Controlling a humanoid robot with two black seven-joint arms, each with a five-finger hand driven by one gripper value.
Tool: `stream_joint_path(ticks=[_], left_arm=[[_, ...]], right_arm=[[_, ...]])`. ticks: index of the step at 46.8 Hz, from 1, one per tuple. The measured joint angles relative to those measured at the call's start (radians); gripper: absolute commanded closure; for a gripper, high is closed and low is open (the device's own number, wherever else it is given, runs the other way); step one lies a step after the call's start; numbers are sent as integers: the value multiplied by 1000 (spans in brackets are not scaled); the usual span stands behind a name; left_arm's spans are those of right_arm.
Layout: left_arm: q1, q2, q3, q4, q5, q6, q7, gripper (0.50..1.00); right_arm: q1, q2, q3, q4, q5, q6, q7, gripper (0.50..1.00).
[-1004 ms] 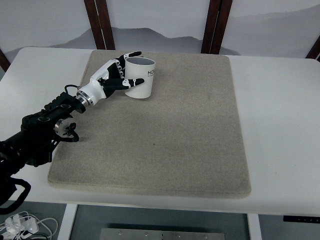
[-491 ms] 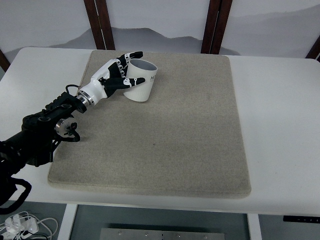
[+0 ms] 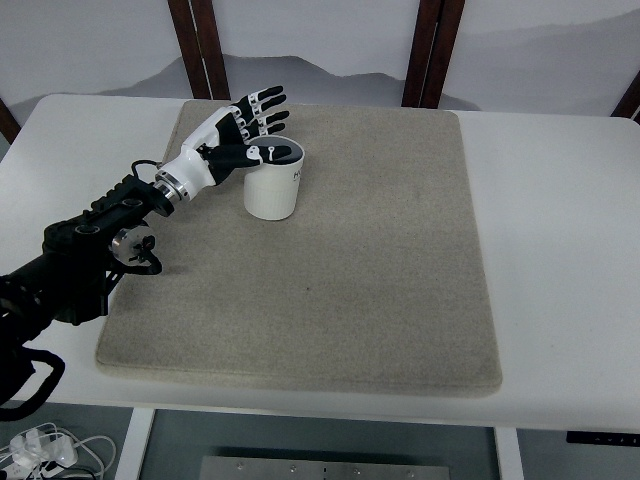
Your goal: Flip white cup upright
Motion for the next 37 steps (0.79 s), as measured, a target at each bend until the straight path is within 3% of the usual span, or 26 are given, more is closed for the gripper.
stream_joint_path(ticks=[19,37], left_arm=[[-71,32,-1,13,-57,-20,0,504],[-118,14,-1,96,-104,20,0,504]], right_arm=[[0,0,0,0,1,0,0,548],[0,0,0,0,1,0,0,548]])
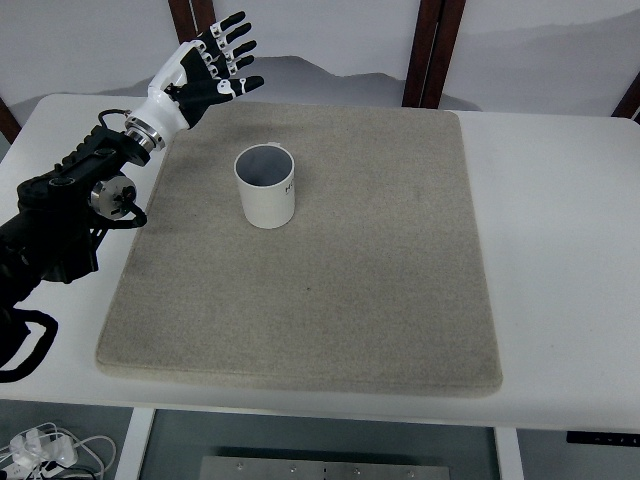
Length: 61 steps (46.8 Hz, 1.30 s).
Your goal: Flip white cup upright
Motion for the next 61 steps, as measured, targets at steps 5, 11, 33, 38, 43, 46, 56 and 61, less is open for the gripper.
stream_joint_path(ticks=[5,11,33,38,43,46,56,61], left_arm=[[-8,4,-2,2,-23,9,0,504],[-25,16,-4,3,-138,6,0,504],[0,36,-43,7,-340,-40,13,504],[4,35,-87,9,-341,-35,83,504],[6,31,-182,20,-365,-27,207,504],[6,24,-235,32,-395,5,310,504],[5,12,-290,36,-479,115,456,504],[4,11,-296,36,-542,123,509,504]], right_arm=[[0,0,0,0,0,0,0,548],[0,0,0,0,0,0,0,548],[0,0,0,0,0,0,0,548],[0,0,1,0,0,0,0,548],[0,0,2,0,0,0,0,548],[0,0,3,0,0,0,0,548],[0,0,3,0,0,0,0,548],[0,0,4,0,0,0,0,548]])
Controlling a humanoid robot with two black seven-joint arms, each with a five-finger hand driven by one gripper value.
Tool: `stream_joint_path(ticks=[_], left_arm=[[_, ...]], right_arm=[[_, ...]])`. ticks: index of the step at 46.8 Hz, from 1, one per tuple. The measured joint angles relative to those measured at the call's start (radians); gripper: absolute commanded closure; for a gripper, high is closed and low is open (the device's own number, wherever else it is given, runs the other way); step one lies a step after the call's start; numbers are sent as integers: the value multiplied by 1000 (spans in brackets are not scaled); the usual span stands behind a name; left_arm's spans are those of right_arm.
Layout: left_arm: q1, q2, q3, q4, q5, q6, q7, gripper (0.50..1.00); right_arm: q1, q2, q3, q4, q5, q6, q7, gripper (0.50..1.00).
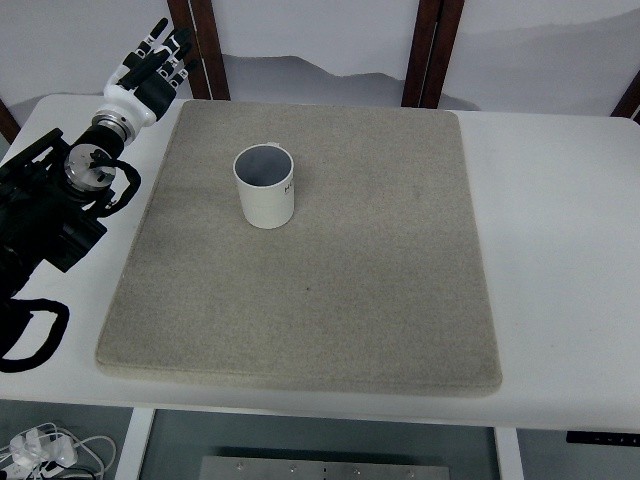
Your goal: Flip white cup upright
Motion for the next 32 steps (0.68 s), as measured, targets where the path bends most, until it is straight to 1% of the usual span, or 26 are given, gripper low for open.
stream_joint_path(ticks=[3,7,22,32], left_arm=[[0,1,-7,2,-63,4,35,504],[0,1,-16,9,-128,14,61,504],[0,1,-100,16,-167,25,72,504],[0,1,-95,15,-152,26,72,504]], right_arm=[[0,0,1,0,0,2,0,548],[0,0,-1,0,0,3,0,548],[-2,0,2,0,0,5,0,548],[-2,0,6,0,2,9,0,548]])
